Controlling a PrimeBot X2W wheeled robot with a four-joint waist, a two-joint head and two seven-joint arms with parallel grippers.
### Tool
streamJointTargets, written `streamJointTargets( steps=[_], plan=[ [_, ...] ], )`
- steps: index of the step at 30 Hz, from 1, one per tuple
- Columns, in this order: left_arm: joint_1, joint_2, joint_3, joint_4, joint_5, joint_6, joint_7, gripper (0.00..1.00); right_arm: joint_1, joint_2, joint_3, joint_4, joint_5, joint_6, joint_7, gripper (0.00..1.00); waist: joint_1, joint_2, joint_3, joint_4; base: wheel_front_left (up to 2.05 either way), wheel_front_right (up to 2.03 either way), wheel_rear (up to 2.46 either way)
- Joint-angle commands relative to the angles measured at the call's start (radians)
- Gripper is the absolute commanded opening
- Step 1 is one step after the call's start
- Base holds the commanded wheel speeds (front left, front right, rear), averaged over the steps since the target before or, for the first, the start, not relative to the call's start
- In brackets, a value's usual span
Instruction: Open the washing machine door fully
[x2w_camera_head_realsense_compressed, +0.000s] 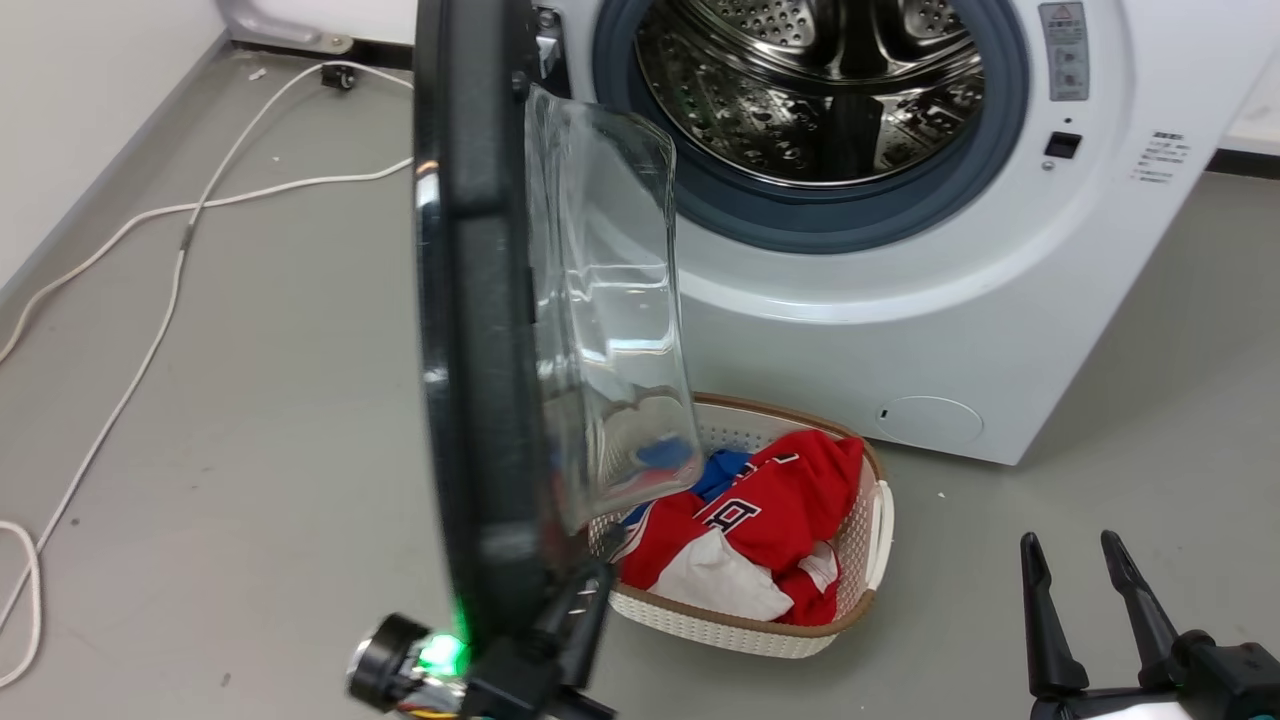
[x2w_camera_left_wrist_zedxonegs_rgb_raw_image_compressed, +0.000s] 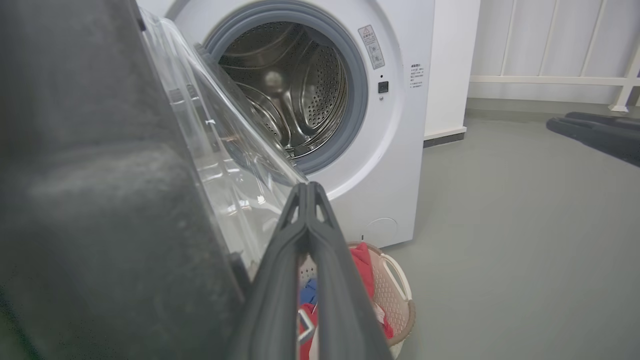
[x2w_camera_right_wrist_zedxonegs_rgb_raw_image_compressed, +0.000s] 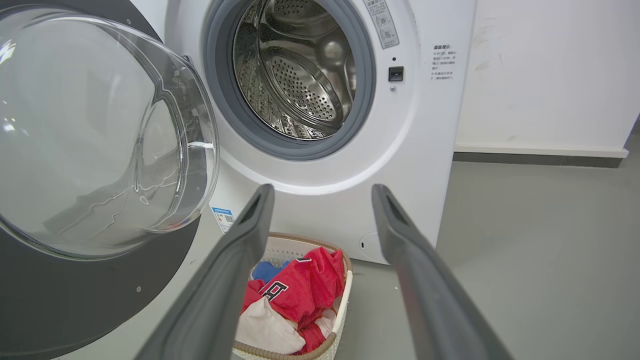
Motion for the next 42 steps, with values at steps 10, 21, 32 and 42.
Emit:
streamJointTargets(
  steps=[10,21,32,42],
  plan=[
    [0.03,0.081,0.185,-0.012,-0.067,0.095,0.004,0.0,-0.004,0.002,-0.001,0.002,-0.009,0.0,-0.002,1.0,0.0001,0.0,0.009,0.035,0.0,0.0,0.0],
    [0.046,0.143,0.354,-0.012,-0.147,0.164,0.015,0.0,-0.026,0.002,0.001,-0.006,-0.026,0.0,-0.002,1.0,0.0001,0.0,0.051,0.034,0.0,0.0,0.0],
    [-0.024,0.174,0.495,0.078,-0.228,0.171,0.004,0.0,-0.06,0.002,-0.007,-0.014,-0.045,0.0,-0.002,1.0,0.0001,0.0,0.12,0.018,0.0,0.0,0.0],
    [-0.116,0.173,0.638,0.143,-0.254,0.14,0.003,0.0,-0.093,0.002,-0.017,-0.027,-0.067,0.0,-0.002,1.0,0.0001,0.0,0.187,0.004,0.0,0.0,0.0]
  ],
)
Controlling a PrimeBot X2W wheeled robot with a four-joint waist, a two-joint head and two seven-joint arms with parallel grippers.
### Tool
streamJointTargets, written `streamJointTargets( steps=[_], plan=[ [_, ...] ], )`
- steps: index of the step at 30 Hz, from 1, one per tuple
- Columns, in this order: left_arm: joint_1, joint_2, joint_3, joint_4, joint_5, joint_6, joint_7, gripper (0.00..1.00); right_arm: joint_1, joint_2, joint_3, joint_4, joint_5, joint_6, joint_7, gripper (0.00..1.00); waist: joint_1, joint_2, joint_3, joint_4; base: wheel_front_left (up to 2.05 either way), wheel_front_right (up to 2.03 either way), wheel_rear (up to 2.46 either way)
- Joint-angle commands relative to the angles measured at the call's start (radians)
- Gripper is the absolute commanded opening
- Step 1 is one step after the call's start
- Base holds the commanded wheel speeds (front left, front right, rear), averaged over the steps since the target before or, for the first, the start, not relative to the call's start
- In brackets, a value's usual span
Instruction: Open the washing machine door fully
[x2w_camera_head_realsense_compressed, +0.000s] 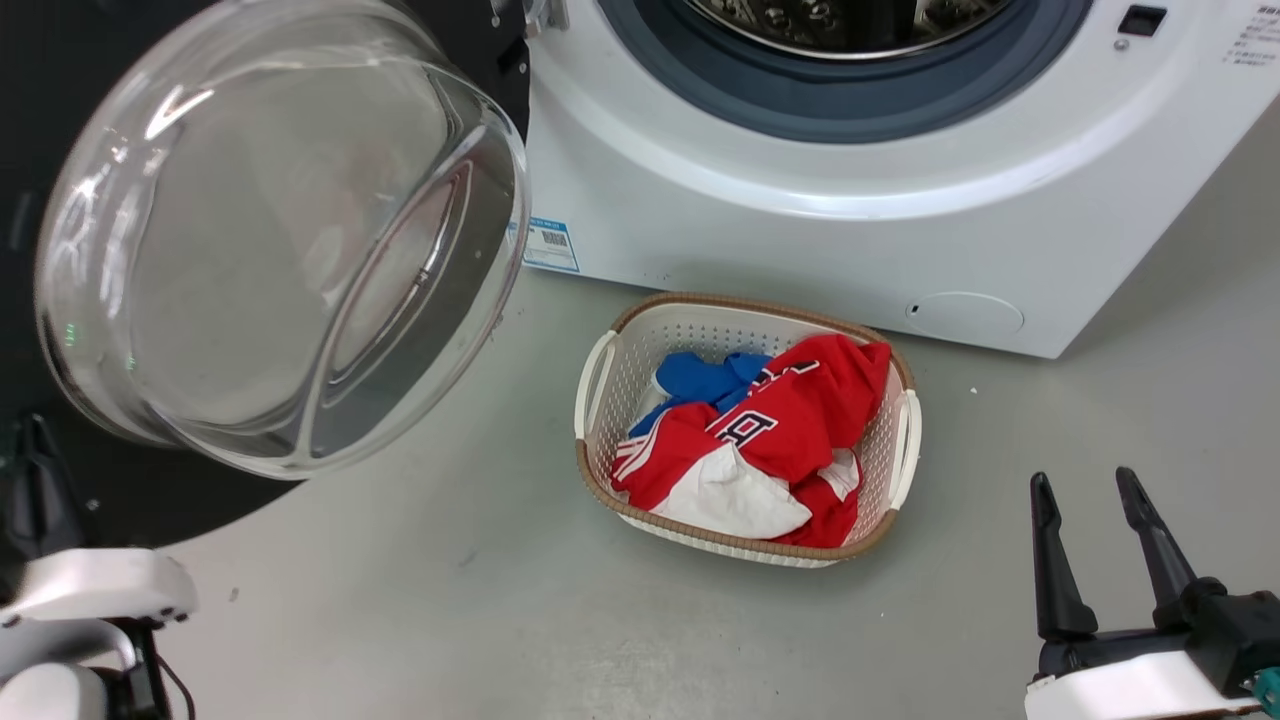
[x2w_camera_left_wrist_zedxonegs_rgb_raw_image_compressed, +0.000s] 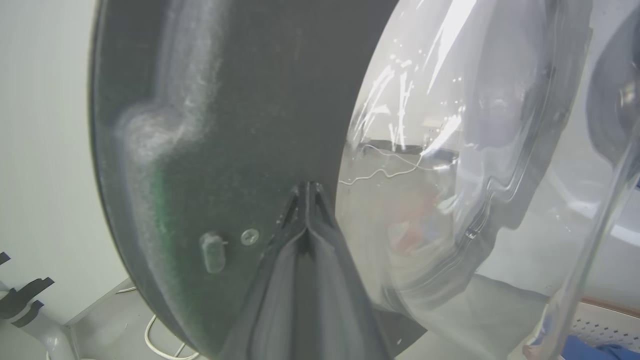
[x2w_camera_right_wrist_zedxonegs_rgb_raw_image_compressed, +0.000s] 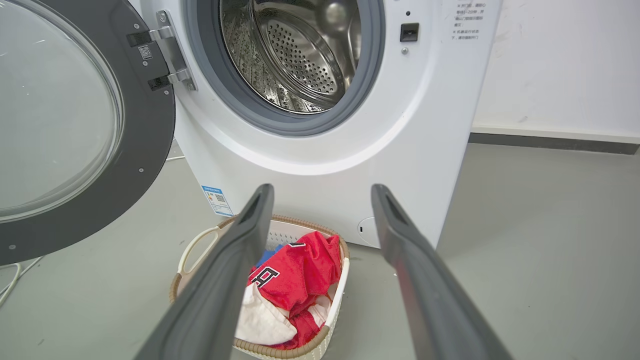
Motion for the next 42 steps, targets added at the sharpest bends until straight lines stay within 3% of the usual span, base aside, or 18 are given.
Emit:
streamJointTargets(
  steps=[1,14,30,42],
  plan=[
    [-0.027,0.005,0.026,0.011,-0.003,-0.003,-0.002,0.0,-0.02,0.002,-0.003,-0.005,-0.005,0.0,-0.002,1.0,-0.0001,0.0,0.015,-0.004,0.0,0.0,0.0],
    [-0.136,0.03,0.202,0.164,-0.011,-0.091,-0.002,0.0,-0.053,0.001,-0.009,-0.013,-0.024,0.0,-0.002,1.0,-0.0001,0.0,0.075,-0.028,0.0,0.0,0.0],
    [-0.28,0.091,0.29,0.394,0.036,-0.196,-0.003,0.0,-0.069,-0.004,-0.006,0.002,-0.031,0.0,-0.002,1.0,-0.0001,0.0,0.083,-0.044,0.0,0.0,0.0],
    [-0.211,0.039,0.327,0.341,0.143,-0.254,-0.003,0.0,-0.027,0.001,-0.002,0.029,-0.005,0.0,-0.002,1.0,-0.0001,0.0,-0.035,-0.048,0.0,0.0,0.0]
  ],
)
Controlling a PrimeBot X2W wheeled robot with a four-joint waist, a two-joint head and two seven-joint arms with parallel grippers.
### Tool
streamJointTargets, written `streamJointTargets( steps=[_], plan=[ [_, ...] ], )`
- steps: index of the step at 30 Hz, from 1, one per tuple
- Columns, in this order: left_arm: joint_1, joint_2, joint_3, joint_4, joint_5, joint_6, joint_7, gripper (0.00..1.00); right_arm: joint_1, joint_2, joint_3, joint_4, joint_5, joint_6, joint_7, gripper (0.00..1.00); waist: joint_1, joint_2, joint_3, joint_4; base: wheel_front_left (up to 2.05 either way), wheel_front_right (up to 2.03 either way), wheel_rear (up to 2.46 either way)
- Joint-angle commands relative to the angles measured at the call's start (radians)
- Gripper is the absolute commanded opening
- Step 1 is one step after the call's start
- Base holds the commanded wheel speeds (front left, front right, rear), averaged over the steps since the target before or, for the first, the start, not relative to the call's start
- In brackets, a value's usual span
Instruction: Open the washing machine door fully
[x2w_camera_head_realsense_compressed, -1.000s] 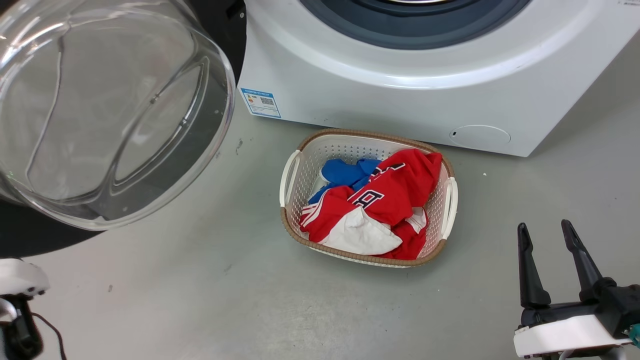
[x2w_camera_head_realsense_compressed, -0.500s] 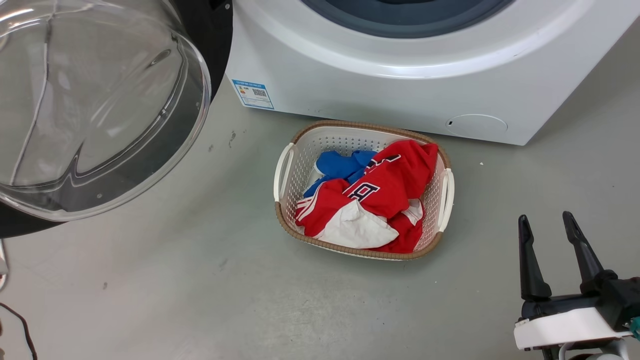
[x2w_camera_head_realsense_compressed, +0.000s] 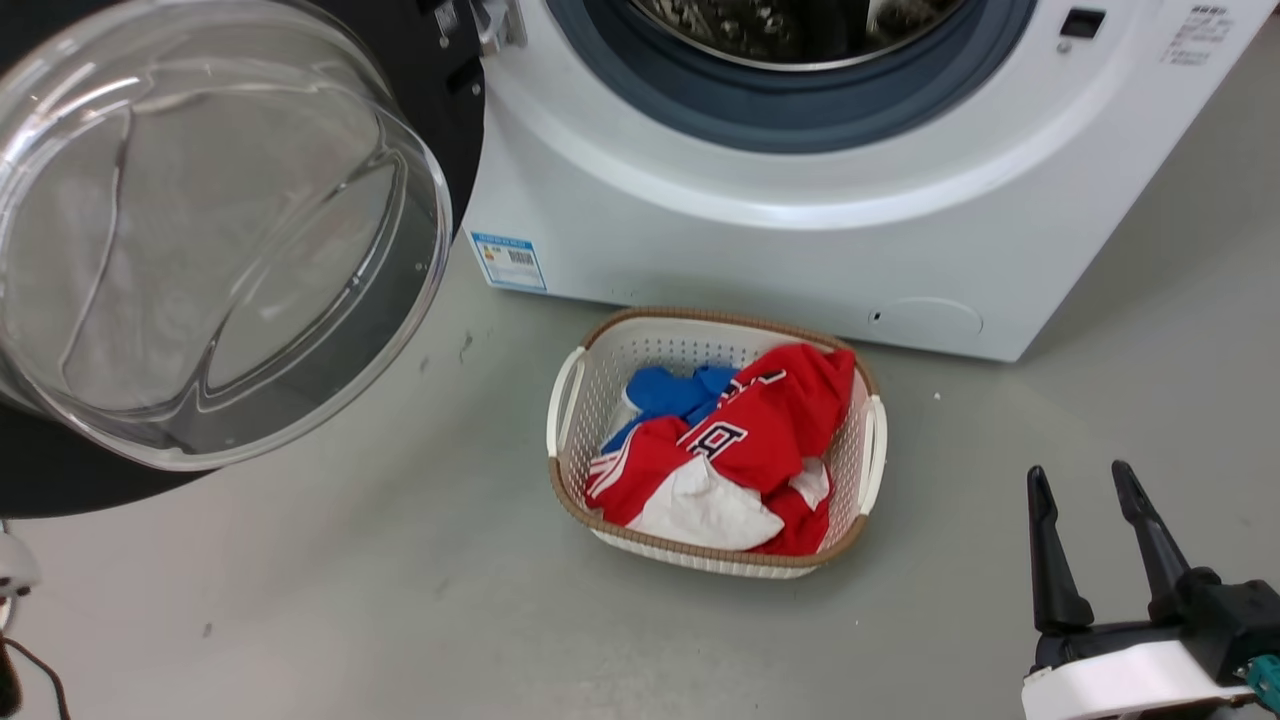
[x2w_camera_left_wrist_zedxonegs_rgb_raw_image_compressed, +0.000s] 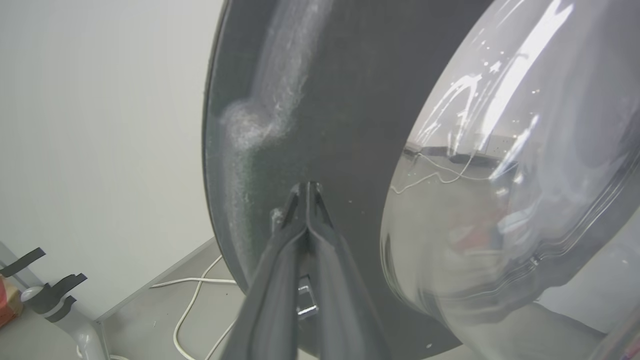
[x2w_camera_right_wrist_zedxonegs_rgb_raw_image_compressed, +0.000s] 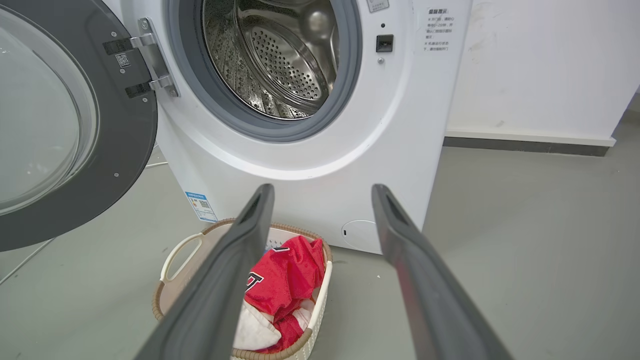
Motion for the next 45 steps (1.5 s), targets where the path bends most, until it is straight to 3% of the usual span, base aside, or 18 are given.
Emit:
streamJointTargets(
  steps=[1,2,3,14,27,33,45],
  plan=[
    [0.016,-0.006,0.003,-0.011,0.007,-0.006,-0.003,0.0,0.008,0.002,0.002,0.002,0.006,0.0,-0.002,1.0,0.0,0.0,-0.029,0.0,0.0,0.0,0.0],
    [0.028,-0.012,0.006,-0.024,0.015,-0.007,-0.003,0.43,0.015,0.002,0.003,0.006,0.012,0.0,-0.002,1.0,0.0,0.0,-0.044,0.001,0.0,0.0,0.0],
    [0.041,-0.017,0.007,-0.041,0.026,-0.011,-0.003,1.0,0.021,0.003,0.005,0.01,0.018,0.0,-0.002,1.0,0.0,0.0,-0.058,0.001,0.0,0.0,0.0],
    [0.163,-0.108,-0.051,-0.271,0.119,-0.031,-0.003,1.0,0.072,0.003,0.011,0.018,0.043,0.0,-0.002,1.0,0.0,0.0,-0.167,0.001,0.0,0.0,0.0],
    [0.272,-0.237,-0.246,-0.531,0.187,-0.049,-0.003,1.0,0.09,0.002,0.003,-0.07,0.043,0.0,-0.002,1.0,0.0,0.0,-0.202,-0.054,0.0,0.0,0.0],
    [0.294,-0.272,-0.326,-0.552,0.171,-0.069,-0.003,1.0,0.095,0.002,0.004,-0.119,0.031,0.0,-0.002,1.0,0.0,0.0,-0.206,-0.089,0.0,0.0,0.0],
    [0.342,-0.314,-0.428,-0.512,0.148,-0.055,-0.003,1.0,0.127,0.002,-0.016,-0.153,0.03,0.0,-0.002,1.0,0.0,0.0,-0.207,-0.152,0.0,0.0,0.0]
  ],
)
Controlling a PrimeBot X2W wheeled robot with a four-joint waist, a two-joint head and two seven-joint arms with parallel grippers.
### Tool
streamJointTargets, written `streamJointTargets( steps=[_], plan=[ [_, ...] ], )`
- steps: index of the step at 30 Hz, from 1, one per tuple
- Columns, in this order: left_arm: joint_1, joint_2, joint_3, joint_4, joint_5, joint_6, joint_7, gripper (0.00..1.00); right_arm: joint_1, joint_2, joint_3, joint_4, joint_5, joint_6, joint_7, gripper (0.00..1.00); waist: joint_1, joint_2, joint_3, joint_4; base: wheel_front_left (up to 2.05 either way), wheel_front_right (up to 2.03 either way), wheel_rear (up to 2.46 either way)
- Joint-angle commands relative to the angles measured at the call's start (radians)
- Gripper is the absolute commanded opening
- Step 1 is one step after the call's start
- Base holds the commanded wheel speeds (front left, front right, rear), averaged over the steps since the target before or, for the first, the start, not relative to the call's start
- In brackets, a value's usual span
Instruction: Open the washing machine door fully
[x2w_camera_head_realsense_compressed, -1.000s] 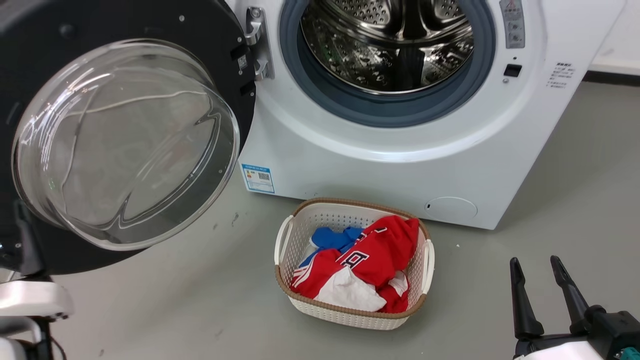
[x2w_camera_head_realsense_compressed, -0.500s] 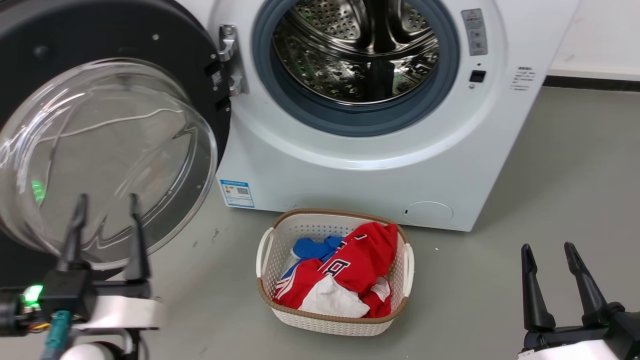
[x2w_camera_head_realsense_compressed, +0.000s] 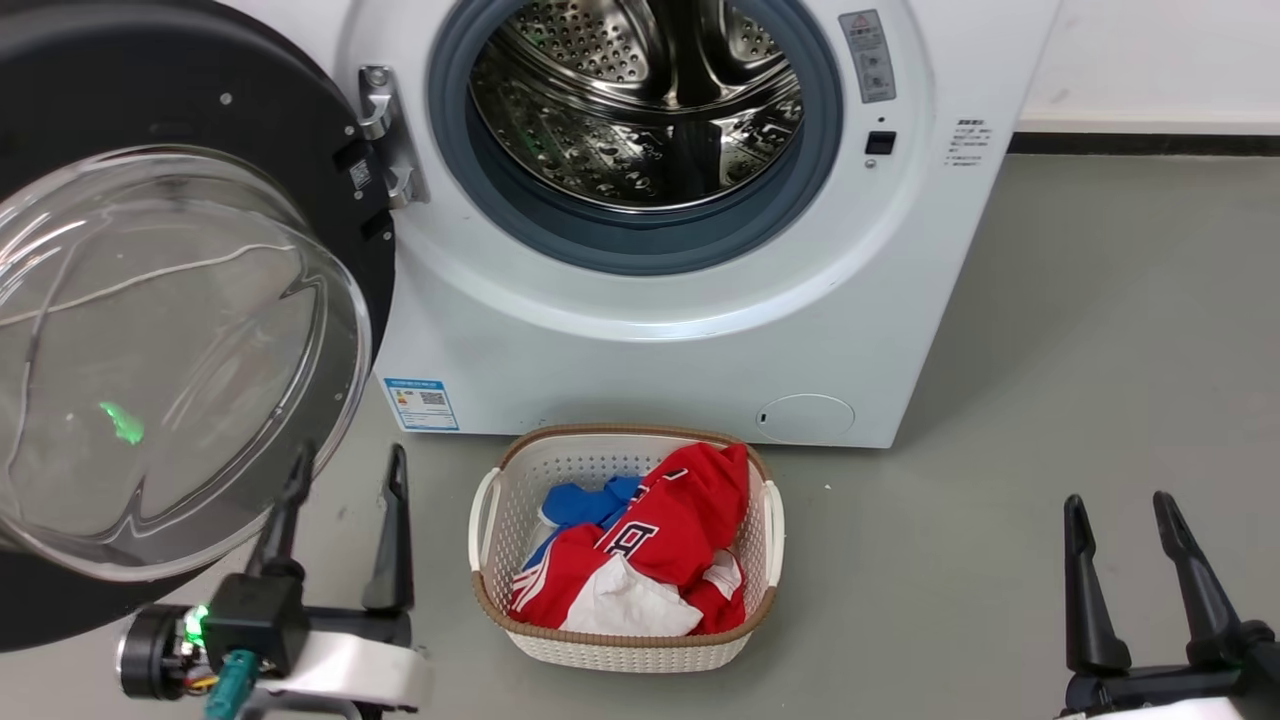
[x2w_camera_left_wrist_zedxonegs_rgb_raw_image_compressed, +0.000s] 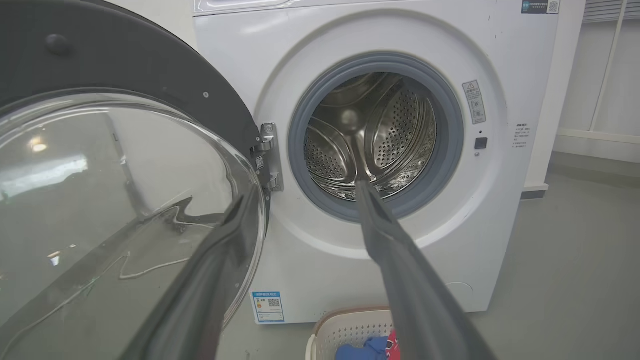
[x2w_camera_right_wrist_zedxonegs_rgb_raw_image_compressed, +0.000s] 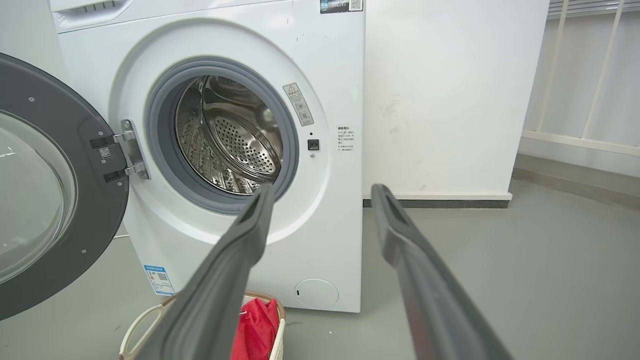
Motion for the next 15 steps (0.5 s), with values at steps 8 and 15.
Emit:
streamJointTargets(
  steps=[8,15],
  plan=[
    [0.037,-0.01,-0.038,0.028,0.004,0.035,-0.003,1.0,0.029,0.002,0.009,0.019,-0.005,0.0,-0.002,1.0,0.0,-0.0001,-0.001,-0.018,0.0,0.0,0.0],
    [0.062,-0.014,-0.045,0.051,-0.012,0.062,-0.003,1.0,0.036,0.002,0.013,0.036,0.0,0.0,-0.002,1.0,0.0,-0.0001,0.003,-0.027,0.0,0.0,0.0]
  ],
)
